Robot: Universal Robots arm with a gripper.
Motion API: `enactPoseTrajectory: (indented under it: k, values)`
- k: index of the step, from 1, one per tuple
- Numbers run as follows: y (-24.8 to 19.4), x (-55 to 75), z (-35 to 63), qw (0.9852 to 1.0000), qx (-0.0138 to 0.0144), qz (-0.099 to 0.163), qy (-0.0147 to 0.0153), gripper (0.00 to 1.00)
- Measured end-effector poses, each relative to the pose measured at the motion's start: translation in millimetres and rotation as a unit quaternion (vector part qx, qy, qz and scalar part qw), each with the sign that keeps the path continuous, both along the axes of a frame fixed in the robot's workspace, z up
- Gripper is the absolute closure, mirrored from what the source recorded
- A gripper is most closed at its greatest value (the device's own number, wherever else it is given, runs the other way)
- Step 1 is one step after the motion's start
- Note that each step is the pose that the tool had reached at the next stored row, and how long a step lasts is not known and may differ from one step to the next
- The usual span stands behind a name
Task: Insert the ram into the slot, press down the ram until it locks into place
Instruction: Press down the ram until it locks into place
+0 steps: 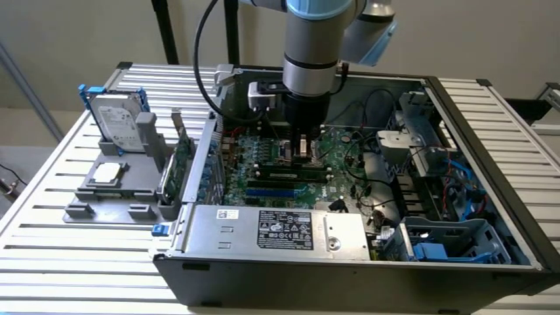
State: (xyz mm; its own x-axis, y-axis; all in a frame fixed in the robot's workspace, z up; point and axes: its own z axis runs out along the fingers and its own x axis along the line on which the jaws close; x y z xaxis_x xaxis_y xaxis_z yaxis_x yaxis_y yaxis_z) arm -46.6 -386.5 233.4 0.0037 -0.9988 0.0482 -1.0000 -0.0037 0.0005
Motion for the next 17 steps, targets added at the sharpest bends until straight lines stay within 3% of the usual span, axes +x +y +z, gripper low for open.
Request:
enactPoseTrajectory:
  k: [7, 17]
  values:
    - [-0.1, 0.2, 31.1, 1.0, -0.0002, -0.002, 0.0002, 0.89]
    - [-0.1, 0.2, 31.6, 1.0, 0.0004, -0.002, 0.0002, 0.89]
